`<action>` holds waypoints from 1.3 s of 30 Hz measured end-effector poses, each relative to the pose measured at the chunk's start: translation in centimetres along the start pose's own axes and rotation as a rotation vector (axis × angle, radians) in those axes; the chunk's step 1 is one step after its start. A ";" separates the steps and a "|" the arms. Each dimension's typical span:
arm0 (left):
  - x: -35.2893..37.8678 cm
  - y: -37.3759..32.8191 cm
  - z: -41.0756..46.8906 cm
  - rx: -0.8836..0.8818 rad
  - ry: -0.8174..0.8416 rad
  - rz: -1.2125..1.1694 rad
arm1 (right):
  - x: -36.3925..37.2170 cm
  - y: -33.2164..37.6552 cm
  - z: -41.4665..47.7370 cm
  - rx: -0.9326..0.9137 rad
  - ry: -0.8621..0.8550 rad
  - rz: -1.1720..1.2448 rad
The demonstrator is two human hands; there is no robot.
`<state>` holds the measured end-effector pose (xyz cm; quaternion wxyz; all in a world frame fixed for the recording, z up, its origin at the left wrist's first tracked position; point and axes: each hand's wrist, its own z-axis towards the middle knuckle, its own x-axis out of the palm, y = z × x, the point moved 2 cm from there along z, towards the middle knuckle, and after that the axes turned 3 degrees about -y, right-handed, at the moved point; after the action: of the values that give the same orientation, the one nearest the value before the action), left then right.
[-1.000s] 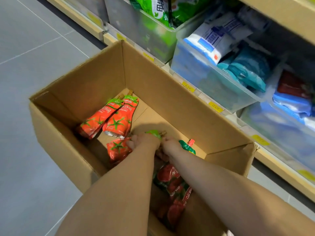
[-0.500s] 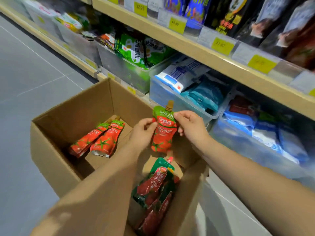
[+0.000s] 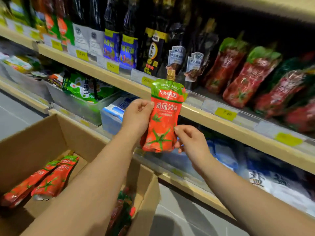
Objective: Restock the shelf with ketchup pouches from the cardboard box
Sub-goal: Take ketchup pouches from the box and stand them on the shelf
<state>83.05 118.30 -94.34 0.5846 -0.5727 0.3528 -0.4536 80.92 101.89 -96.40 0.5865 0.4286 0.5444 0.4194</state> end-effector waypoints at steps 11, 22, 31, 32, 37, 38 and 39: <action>10.3 -5.0 -2.2 0.076 0.137 -0.042 | -10.0 3.7 0.8 -0.074 -0.283 0.034; 17.4 -10.8 1.2 0.385 0.279 0.296 | -16.6 8.8 7.7 -0.184 -0.392 -0.105; 20.5 -8.9 4.9 0.348 0.342 0.381 | -16.0 6.3 14.1 -0.024 -0.345 -0.056; 20.6 -8.4 5.3 0.322 0.328 0.368 | -15.8 6.0 14.7 0.015 -0.311 -0.090; 20.6 -7.1 5.6 0.304 0.312 0.388 | -15.6 6.1 15.9 0.085 -0.281 -0.230; 20.5 -7.0 5.6 0.290 0.318 0.408 | -15.7 6.1 16.0 0.076 -0.277 -0.244; 20.4 -6.9 5.6 0.263 0.326 0.454 | -15.7 6.2 15.8 0.074 -0.266 -0.229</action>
<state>94.35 101.66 -84.83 0.6758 -0.3183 0.4992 -0.4391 95.70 87.83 -85.41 0.6810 0.4370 0.5224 0.2692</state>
